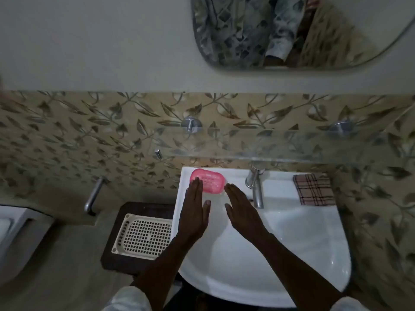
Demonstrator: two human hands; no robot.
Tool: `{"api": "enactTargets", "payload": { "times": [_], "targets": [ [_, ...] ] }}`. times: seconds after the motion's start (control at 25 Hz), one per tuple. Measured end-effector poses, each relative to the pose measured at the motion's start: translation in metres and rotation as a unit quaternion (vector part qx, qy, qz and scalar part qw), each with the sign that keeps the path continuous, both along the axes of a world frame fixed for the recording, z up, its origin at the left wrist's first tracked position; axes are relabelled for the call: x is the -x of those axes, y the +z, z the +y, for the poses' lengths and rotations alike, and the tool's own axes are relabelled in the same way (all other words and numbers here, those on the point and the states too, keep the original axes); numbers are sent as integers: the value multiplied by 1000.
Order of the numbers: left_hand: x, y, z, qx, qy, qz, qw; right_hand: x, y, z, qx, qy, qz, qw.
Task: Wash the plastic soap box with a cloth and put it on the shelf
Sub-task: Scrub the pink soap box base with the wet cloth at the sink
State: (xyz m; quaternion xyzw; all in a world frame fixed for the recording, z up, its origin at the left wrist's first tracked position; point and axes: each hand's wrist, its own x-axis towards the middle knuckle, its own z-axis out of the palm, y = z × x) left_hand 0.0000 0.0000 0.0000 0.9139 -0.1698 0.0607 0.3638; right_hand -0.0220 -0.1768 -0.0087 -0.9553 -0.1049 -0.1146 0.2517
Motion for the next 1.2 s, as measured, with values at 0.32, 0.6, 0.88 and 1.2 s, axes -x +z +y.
{"api": "enactTargets", "payload": {
  "times": [0.32,0.6,0.88,1.2],
  "targets": [
    [-90,-11,-19,135,213,237,938,-73,-23,37,-143,-199,230,942],
    [-90,25,-17,310,382,244,836,-68,5,40,-456,-293,144,828],
    [-57,35,18,534,-22,687,493,-37,26,11,-543,-143,188,806],
    [-58,24,-4,494,-80,690,522,-1,37,-61,-154,-209,-27,965]
  ]
}}
